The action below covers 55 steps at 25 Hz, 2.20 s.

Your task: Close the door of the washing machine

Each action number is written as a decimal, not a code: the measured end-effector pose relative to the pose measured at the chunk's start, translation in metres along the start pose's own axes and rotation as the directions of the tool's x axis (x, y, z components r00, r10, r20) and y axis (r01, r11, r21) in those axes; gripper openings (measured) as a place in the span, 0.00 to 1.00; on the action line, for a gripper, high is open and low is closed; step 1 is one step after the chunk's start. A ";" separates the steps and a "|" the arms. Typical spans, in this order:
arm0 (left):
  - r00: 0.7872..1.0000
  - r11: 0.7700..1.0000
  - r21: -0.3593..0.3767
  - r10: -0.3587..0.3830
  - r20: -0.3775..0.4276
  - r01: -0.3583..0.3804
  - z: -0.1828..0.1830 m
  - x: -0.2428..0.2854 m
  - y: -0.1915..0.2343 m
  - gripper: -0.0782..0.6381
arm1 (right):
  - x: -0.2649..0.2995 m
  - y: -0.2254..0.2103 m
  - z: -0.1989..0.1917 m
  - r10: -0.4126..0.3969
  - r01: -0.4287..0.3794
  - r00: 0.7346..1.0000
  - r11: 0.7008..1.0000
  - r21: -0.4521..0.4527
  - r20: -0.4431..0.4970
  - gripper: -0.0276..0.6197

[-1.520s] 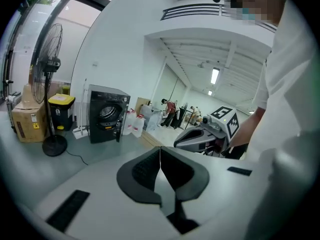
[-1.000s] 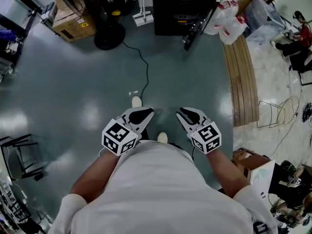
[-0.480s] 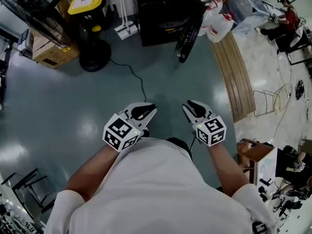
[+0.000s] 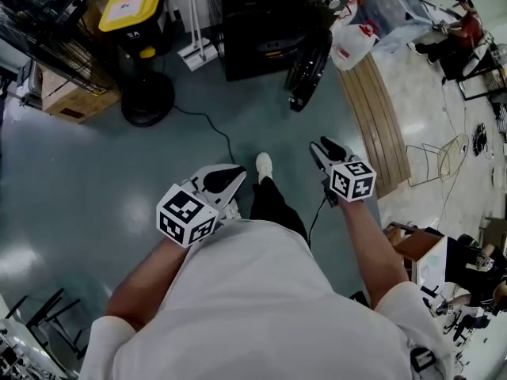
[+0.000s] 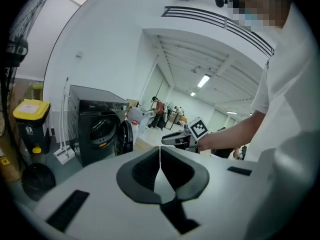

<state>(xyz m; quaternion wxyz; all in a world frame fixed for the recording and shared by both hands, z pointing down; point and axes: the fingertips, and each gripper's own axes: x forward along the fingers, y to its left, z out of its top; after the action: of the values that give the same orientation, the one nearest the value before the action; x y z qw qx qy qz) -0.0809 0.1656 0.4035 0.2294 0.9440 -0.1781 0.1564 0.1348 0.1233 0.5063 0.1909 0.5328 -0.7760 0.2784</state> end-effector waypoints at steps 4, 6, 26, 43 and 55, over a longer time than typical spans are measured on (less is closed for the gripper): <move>0.999 0.999 0.014 0.036 -0.017 -0.036 0.014 0.009 0.029 0.13 | 0.037 -0.045 0.007 -0.004 0.005 1.000 0.998 0.062 -0.014 0.31; 0.998 0.998 0.015 0.057 -0.017 -0.057 0.024 0.019 0.049 0.13 | 0.058 -0.071 0.011 -0.008 0.010 1.000 0.996 0.083 -0.024 0.32; 0.987 0.991 -0.020 0.133 -0.094 -0.135 0.140 0.167 0.176 0.13 | 0.222 -0.282 0.055 0.035 0.011 0.987 0.960 0.281 -0.158 0.34; 0.981 0.990 -0.010 0.138 -0.134 -0.140 0.161 0.195 0.214 0.13 | 0.274 -0.317 0.053 0.053 0.025 0.985 0.902 0.430 -0.167 0.24; 0.978 0.984 -0.021 0.172 -0.118 -0.176 0.165 0.188 0.223 0.13 | 0.284 -0.307 0.057 0.060 0.024 0.986 0.874 0.486 -0.157 0.23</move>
<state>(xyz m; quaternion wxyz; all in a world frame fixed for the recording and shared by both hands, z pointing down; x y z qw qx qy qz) 0.0304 -0.1498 0.4190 0.2396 0.9104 -0.2490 0.2273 0.3195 -0.2029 0.7004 0.1126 0.5313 -0.6672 0.5097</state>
